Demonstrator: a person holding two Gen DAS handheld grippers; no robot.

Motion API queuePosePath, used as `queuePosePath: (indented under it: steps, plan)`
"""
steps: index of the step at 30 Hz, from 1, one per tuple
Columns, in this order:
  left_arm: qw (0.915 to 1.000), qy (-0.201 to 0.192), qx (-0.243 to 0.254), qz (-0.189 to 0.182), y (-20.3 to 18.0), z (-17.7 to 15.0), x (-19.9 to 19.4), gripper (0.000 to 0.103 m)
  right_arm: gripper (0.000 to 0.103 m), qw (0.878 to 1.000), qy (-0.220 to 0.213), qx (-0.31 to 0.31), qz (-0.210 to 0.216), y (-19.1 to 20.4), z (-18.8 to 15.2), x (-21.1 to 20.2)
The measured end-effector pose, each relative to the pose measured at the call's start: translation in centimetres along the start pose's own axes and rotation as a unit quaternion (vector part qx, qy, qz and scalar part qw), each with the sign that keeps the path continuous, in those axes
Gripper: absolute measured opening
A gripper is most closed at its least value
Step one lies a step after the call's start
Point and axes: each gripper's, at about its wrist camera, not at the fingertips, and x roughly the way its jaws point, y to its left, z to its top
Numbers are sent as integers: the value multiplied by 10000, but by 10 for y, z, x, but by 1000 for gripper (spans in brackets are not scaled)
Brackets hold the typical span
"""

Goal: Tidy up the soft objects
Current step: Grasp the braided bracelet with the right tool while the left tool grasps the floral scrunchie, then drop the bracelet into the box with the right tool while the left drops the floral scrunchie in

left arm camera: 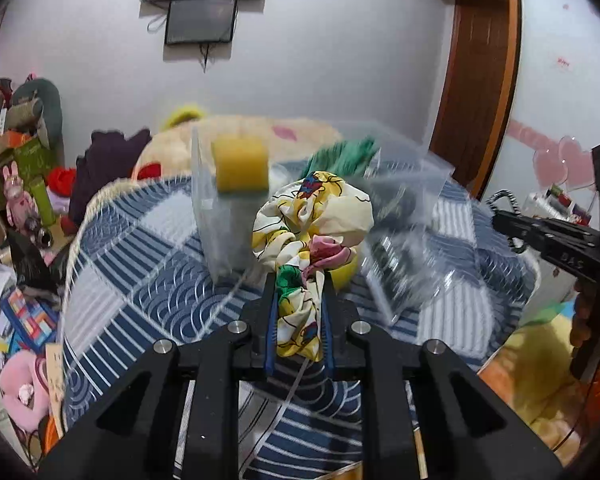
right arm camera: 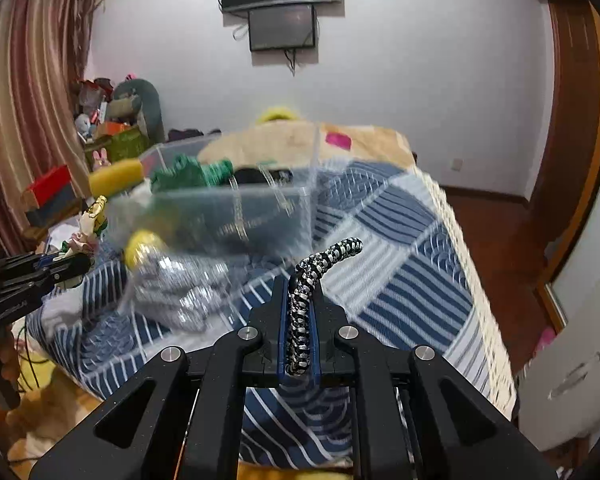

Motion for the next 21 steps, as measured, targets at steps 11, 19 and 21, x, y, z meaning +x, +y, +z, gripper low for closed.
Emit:
queuePosePath:
  steps: [11,19,21]
  plan:
    - [9979,-598,234,19,-13,48,-13,18,8,9972,-703,-236,120,16,48,-7]
    - [9982,-576,144,26,-16,67,9,18,8,9953,-922,-190,229,26,71,6]
    - [9986,-520,112,-12,-16,69,17,18,8,9954,-903,-193,235,30,76,14]
